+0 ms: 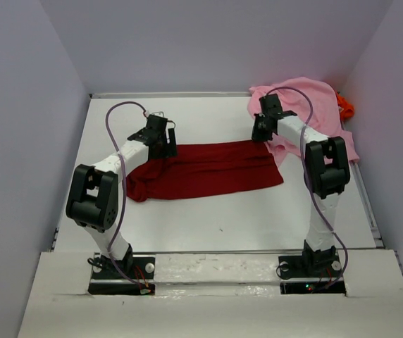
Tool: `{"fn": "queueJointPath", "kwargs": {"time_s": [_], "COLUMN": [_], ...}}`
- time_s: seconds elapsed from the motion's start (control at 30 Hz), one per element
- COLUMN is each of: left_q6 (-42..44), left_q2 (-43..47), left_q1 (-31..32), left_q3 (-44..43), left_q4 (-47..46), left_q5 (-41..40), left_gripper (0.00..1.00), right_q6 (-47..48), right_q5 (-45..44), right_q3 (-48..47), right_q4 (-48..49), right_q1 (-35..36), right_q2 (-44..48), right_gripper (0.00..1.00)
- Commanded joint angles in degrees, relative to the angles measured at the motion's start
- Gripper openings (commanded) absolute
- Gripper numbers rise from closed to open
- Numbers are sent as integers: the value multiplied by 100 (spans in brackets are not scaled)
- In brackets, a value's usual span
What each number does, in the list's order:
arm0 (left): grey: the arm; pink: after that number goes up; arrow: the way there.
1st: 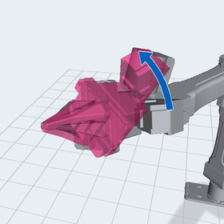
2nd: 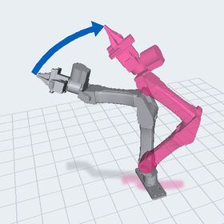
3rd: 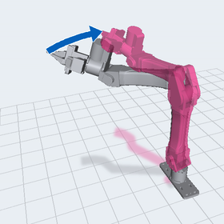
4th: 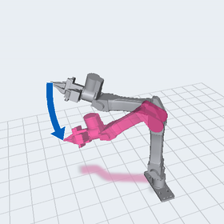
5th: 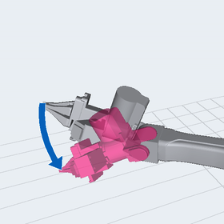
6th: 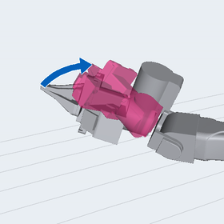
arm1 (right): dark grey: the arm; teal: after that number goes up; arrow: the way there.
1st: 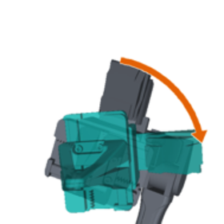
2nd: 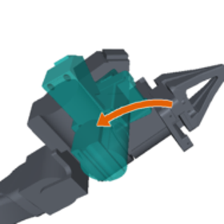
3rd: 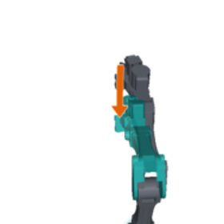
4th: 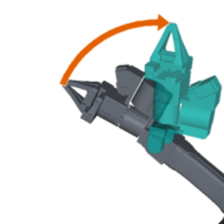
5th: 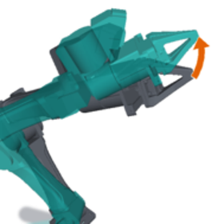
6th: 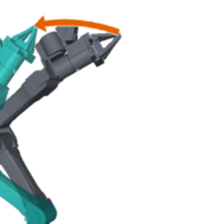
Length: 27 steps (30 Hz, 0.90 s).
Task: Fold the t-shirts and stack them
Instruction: Fold the tshirt
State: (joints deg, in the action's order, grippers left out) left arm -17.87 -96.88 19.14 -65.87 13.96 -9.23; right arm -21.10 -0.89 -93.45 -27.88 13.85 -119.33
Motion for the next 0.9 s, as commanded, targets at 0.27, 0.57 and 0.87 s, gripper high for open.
{"fn": "queueJointPath", "kwargs": {"time_s": [0.27, 0.57, 0.87], "left_q6": [117, 108, 99], "left_q2": [258, 362, 477], "left_q1": [55, 134, 161], "left_q3": [-14, 3, 4], "left_q4": [28, 11, 20], "left_q5": [-26, -34, -61], "left_gripper": [88, 89, 89], "right_q6": [36, 80, -87], "right_q5": [-474, -325, -281], "right_q3": [134, 160, 1239], "right_q4": [37, -209, 106], "right_q1": [4, 4, 4], "right_q2": [188, 1086, 1210], "right_gripper": [50, 56, 56]}}
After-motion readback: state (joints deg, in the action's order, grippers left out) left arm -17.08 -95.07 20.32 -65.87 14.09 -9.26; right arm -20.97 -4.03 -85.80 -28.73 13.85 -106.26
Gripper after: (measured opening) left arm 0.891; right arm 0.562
